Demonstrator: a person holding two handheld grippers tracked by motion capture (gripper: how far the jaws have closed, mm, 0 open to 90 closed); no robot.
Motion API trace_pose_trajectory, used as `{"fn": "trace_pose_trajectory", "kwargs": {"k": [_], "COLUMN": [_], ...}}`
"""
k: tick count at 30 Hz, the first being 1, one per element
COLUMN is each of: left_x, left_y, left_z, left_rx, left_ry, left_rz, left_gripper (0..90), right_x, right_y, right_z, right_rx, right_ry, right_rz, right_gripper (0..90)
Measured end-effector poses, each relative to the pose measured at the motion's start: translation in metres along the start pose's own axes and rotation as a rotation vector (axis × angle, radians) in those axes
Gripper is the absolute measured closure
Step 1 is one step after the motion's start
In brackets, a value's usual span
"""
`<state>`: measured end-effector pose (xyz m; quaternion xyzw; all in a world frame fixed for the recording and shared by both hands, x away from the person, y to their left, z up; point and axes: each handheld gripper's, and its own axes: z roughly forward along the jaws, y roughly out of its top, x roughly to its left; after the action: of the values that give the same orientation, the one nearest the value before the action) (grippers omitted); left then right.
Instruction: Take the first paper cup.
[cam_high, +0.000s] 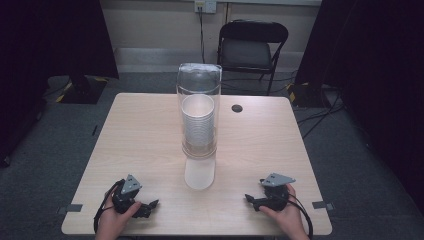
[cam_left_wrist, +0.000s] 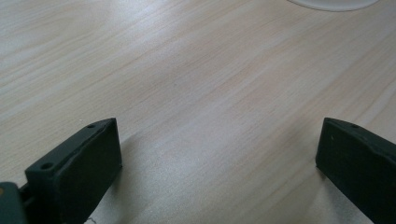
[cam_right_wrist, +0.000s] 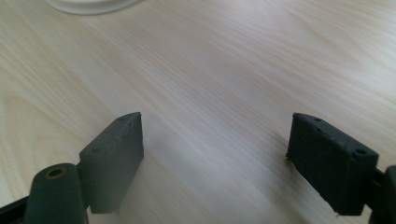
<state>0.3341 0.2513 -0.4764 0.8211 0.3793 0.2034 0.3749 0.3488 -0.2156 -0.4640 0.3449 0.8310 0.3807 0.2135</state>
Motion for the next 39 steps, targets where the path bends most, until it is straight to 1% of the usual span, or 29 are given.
{"fn": "trace_pose_trajectory", "kwargs": {"k": [1,3,5,6,7,8,12,13,15,17,21,22,25,27,29,32,34,37,39], "left_x": [0.0,0.0,0.0,0.0,0.0,0.0,0.0,0.0,0.0,0.0,0.0,0.0,0.0,0.0,0.0,0.0,0.0,0.0,0.0], "left_y": [0.0,0.0,0.0,0.0,0.0,0.0,0.0,0.0,0.0,0.0,0.0,0.0,0.0,0.0,0.001,0.001,0.001,0.001,0.001], "left_z": [0.0,0.0,0.0,0.0,0.0,0.0,0.0,0.0,0.0,0.0,0.0,0.0,0.0,0.0,0.001,0.001,0.001,0.001,0.002], "left_rx": [0.0,0.0,0.0,0.0,0.0,0.0,0.0,0.0,0.0,0.0,0.001,0.002,0.002,0.001,0.0,-0.001,0.0,-0.003,-0.004], "left_ry": [0.0,0.0,0.0,0.0,0.0,0.0,0.0,0.0,0.0,0.0,-0.002,-0.001,-0.002,-0.002,-0.002,-0.004,-0.004,-0.007,-0.002], "left_rz": [0.0,0.0,0.0,0.0,0.0,0.0,0.0,0.0,0.0,0.0,0.001,0.002,0.002,0.0,-0.001,-0.006,-0.006,-0.009,-0.005], "left_gripper": [0.0,0.0,0.0,0.0,0.0,0.0,0.0,0.0,0.0,0.0,0.0,0.0,0.0,0.0,0.0,0.0,0.0,0.0,0.0], "right_x": [0.005,0.016,0.027,0.027,0.037,0.041,0.052,0.054,0.057,0.06,0.063,0.064,0.064,0.065,0.065,0.063,0.062,0.061,0.06], "right_y": [0.003,0.013,0.025,0.025,0.04,0.047,0.071,0.076,0.086,0.096,0.114,0.117,0.126,0.131,0.133,0.137,0.138,0.139,0.141], "right_z": [0.002,0.005,0.006,0.006,0.008,0.01,0.015,0.016,0.018,0.021,0.026,0.027,0.031,0.034,0.035,0.04,0.043,0.047,0.049], "right_rx": [-0.004,-0.044,-0.087,-0.087,-0.129,-0.139,-0.184,-0.198,-0.223,-0.251,-0.288,-0.286,-0.31,-0.321,-0.326,-0.358,-0.366,-0.376,-0.384], "right_ry": [0.0,0.023,0.042,0.042,0.076,0.099,0.157,0.166,0.161,0.175,0.172,0.172,0.184,0.181,0.176,0.181,0.19,0.182,0.192], "right_rz": [-0.013,-0.011,-0.024,-0.024,-0.027,-0.022,0.005,0.0,-0.008,-0.01,-0.005,-0.004,0.005,-0.006,-0.013,0.009,0.018,0.022,0.027], "right_gripper": [16.9,17.1,17.1,17.1,13.8,13.7,14.8,15.1,15.2,15.3,16.0,16.4,16.6,16.8,16.8,18.1,18.9,19.5,20.4]}}
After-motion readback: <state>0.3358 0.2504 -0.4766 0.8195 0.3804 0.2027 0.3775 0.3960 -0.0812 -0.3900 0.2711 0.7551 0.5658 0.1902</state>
